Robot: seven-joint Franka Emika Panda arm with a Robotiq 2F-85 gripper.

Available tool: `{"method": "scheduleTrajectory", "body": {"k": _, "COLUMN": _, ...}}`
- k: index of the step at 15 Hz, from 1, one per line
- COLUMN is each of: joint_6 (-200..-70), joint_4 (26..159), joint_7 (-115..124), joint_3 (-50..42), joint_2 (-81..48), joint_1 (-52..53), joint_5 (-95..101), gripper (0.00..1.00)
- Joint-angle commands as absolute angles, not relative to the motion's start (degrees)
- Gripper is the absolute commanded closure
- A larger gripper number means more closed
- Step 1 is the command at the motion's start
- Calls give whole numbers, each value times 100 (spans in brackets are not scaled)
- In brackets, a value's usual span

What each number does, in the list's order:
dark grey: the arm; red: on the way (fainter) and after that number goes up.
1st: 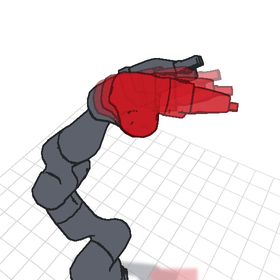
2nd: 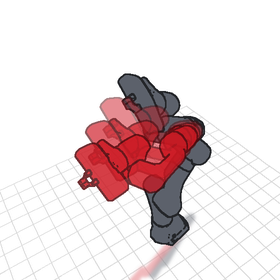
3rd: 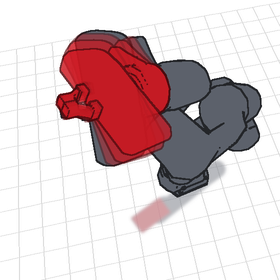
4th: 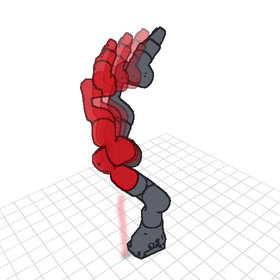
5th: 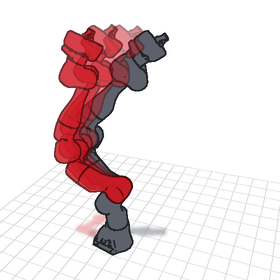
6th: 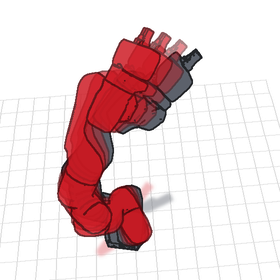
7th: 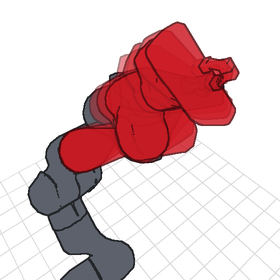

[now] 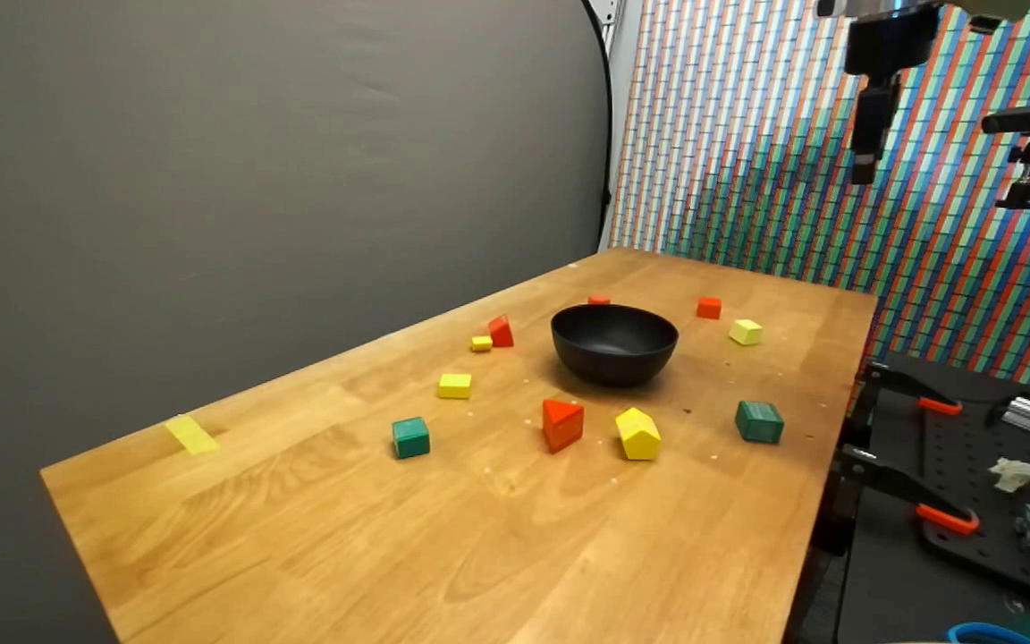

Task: Pick up all the blocks from the table and put them in the black bowl.

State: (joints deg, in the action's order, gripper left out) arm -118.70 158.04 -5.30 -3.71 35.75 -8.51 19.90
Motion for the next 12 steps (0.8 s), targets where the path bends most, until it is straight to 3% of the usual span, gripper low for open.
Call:
{"method": "scheduleTrajectory", "body": {"k": 1, "joint_6": -12538, "joint_4": 14811, "joint_7": -737, "joint_3": -477, "joint_2": 2193, "joint_1": -509, "joint_5": 1639, "gripper": 0}}
{"method": "scheduleTrajectory", "body": {"k": 7, "joint_6": -12409, "joint_4": 12900, "joint_7": -1777, "joint_3": -586, "joint_2": 270, "joint_1": 47, "joint_5": -179, "gripper": 0}}
{"method": "scheduleTrajectory", "body": {"k": 8, "joint_6": -12636, "joint_4": 13708, "joint_7": -1548, "joint_3": -503, "joint_2": 1006, "joint_1": -70, "joint_5": 95, "gripper": 0}}
{"method": "scheduleTrajectory", "body": {"k": 12, "joint_6": -12632, "joint_4": 13563, "joint_7": -1554, "joint_3": -476, "joint_2": 719, "joint_1": -78, "joint_5": 67, "gripper": 0}}
